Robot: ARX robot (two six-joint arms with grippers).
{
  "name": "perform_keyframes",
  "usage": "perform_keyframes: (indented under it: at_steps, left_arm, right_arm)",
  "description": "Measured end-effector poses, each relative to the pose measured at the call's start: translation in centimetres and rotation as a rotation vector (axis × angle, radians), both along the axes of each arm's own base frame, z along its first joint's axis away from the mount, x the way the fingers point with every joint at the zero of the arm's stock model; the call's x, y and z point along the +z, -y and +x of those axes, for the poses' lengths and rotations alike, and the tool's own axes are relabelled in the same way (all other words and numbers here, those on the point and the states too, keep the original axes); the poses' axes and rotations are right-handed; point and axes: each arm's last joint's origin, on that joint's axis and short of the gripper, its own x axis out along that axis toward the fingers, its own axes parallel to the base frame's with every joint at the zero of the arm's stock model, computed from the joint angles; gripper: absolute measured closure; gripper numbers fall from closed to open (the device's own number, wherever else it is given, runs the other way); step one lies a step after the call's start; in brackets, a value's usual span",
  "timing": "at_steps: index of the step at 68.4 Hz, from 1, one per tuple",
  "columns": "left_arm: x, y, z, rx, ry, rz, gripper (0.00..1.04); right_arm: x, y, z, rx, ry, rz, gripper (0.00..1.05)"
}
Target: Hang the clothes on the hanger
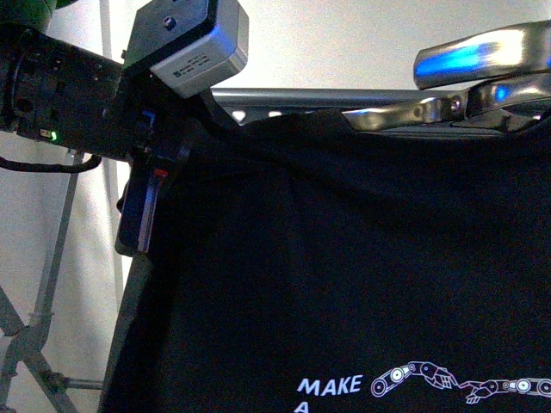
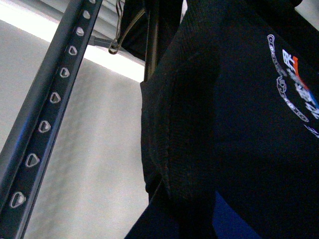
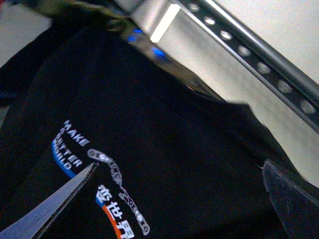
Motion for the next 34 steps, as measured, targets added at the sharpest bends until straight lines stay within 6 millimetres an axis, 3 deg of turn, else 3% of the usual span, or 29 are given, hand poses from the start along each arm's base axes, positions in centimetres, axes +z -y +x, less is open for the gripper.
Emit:
perform_keyframes:
  at_steps: [11,15,23,34]
  left_arm:
    - [0.0,0.1,0.0,-0.003,0.0,0.0,1.01]
    - [0.0,0.0,0.0,0.0,0.0,0.0,1.01]
    - [0.0,0.1,0.0,-0.003,0.0,0.0,1.01]
    - [0.0,0.1,0.0,-0.005,0.0,-0.001,1.01]
  right_arm:
    - [2.3,-0.7,3.9,0.099,0.127,-0.513,0.07]
    - [3.3,-1.0,5.6,0.112,0.183,-0.627,0.07]
    - [5.0,-1.6,8.7,0.107,0.231,-0.708,0.07]
    - [6.2,-2.2,11.5,0.077,0.236,-0.699,0.07]
